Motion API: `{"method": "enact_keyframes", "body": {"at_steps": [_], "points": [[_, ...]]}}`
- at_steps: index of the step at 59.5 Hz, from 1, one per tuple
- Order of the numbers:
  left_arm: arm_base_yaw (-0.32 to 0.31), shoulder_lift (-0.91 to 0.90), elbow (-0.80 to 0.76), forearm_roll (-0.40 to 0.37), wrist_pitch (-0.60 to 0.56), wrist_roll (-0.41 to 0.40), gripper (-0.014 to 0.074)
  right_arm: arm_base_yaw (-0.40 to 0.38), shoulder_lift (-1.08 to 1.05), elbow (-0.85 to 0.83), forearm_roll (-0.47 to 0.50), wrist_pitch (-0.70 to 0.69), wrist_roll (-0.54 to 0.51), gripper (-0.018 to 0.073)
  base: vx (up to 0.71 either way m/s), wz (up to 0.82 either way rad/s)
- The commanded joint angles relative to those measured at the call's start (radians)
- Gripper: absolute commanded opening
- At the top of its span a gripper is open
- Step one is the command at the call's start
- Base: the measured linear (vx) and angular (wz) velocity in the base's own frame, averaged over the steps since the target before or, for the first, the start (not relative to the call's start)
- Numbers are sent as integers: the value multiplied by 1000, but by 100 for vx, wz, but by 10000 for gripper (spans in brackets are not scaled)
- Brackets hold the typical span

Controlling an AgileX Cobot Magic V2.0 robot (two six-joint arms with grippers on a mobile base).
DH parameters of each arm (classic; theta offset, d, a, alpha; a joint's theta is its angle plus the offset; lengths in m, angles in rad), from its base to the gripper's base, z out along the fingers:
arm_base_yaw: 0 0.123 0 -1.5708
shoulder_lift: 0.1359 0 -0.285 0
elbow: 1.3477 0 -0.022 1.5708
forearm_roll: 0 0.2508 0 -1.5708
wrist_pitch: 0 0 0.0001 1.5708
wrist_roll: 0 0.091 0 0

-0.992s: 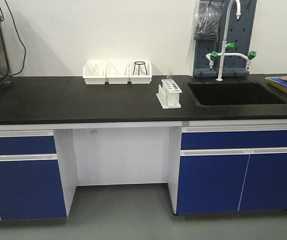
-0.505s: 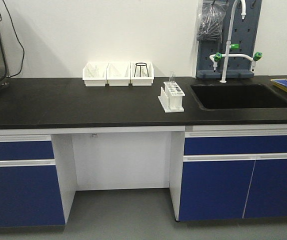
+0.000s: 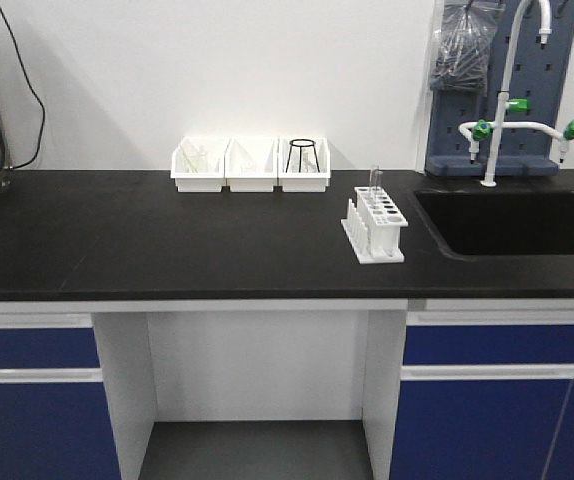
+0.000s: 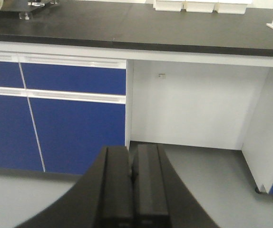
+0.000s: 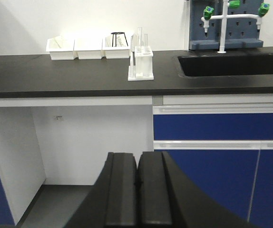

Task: Flip and reinsert test tube from rack
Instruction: 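Drive the base toward the white test-tube rack on the bench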

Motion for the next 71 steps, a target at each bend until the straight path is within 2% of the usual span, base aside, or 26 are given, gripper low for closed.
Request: {"method": "enact_keyframes", "body": {"at_steps": [1, 71], "points": [[-5, -13, 1, -4, -88, 0, -6, -6, -1, 1, -4, -86, -6, -8, 49, 2], [-5, -13, 1, -4, -88, 0, -6, -6, -1, 1, -4, -84, -6, -8, 48, -2]]}}
